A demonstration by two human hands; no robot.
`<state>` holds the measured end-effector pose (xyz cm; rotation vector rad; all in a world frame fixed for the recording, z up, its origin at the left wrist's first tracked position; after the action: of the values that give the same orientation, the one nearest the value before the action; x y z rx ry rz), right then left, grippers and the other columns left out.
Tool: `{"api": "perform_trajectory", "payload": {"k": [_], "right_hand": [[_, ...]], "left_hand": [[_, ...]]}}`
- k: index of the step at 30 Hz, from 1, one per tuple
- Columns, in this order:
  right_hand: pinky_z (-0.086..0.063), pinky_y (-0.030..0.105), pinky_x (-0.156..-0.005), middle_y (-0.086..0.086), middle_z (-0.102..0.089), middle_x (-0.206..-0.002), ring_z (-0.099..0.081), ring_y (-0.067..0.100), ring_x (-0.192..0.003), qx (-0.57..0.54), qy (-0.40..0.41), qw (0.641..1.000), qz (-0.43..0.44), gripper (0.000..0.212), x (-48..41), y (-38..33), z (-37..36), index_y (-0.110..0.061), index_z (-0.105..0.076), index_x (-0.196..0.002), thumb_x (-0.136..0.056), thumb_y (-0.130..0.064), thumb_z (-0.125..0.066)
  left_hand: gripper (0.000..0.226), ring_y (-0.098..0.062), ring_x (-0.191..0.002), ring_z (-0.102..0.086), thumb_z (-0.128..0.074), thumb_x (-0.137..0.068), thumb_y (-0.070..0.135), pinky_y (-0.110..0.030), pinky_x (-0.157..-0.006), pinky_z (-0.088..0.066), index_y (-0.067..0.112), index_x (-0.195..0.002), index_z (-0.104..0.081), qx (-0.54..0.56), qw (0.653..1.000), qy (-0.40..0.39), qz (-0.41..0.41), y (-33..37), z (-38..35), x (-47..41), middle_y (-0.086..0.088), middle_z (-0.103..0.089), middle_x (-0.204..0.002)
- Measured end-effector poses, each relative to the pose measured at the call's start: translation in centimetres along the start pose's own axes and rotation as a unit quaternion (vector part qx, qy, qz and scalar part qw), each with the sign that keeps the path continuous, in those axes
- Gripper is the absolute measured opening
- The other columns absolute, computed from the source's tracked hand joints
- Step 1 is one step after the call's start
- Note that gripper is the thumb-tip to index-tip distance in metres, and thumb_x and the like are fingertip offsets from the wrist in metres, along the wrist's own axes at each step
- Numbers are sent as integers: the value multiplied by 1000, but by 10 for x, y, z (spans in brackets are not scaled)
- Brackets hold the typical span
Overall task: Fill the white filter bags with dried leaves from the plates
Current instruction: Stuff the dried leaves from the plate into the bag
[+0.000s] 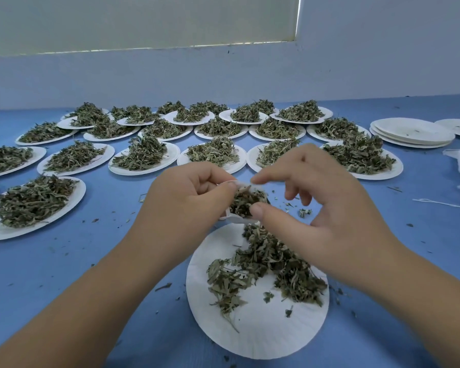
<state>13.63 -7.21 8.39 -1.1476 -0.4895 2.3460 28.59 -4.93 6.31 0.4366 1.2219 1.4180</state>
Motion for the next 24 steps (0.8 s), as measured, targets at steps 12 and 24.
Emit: {"api": "perform_trajectory", "payload": {"k": [12, 24], "right_hand": [[-52, 23, -67, -16, -61, -100, -65, 8, -73, -174, -44, 972, -154, 44, 6, 38, -21, -44, -61, -105, -71, -26, -82], [-43, 15, -62, -11, -61, -78, -55, 4, -66, 9, 29, 999, 22, 9, 5, -2, -6, -23, -74, -86, -79, -17, -74]], "left_hand": [[12, -2, -35, -38, -68, -86, 20, -11, -39, -31, 17, -75, -71, 24, 1000, 12, 10, -4, 4, -1, 12, -44, -39], [12, -10, -42, -40, -63, -81, 26, -13, -41, -32, 24, -72, -71, -2, 1000, -11, -24, 11, -6, 7, 1, -46, -43]]}}
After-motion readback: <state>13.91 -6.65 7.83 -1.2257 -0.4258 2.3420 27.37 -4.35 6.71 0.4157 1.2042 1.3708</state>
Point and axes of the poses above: each hand's wrist, its own x-axis away from the middle knuckle, its own z-axis out of the back of the hand, y = z × x, the point moved 10 cm from there along -x, towards the middle knuckle
